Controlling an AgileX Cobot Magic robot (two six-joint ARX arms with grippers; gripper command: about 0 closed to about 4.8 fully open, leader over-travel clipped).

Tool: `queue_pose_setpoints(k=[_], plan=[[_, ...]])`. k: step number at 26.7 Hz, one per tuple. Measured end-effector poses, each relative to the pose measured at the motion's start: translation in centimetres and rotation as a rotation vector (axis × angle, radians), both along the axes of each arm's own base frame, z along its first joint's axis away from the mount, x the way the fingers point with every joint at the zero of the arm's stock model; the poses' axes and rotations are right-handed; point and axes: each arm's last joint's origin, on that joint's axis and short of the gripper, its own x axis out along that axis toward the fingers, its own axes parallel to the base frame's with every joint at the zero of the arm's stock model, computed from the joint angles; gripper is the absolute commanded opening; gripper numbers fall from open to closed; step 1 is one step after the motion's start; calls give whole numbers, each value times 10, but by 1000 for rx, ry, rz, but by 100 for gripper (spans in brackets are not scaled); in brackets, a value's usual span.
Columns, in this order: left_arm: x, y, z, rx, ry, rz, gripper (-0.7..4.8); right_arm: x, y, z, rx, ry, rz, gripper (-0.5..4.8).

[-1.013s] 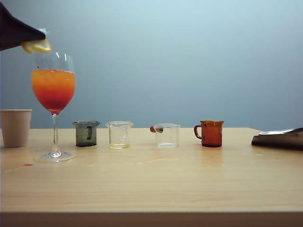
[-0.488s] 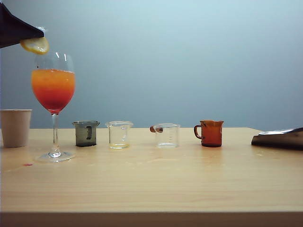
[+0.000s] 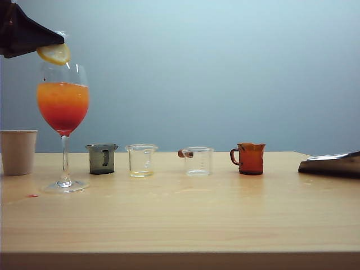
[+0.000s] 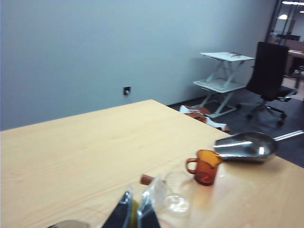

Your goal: Pick up the lemon slice from the paper cup on the left and carefully insert it into the rim of the goblet.

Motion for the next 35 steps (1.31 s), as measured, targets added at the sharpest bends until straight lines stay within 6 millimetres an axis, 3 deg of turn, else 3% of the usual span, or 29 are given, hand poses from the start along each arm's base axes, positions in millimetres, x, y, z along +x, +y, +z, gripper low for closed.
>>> queue_pose_setpoints(k=[16,35], plan=[[0,10,0,20,-14,29,-6,1,1,-1,-4,3,2,-2],[0,12,-11,19,100,16,-6,1,1,-2,-18,-13,5,-2]])
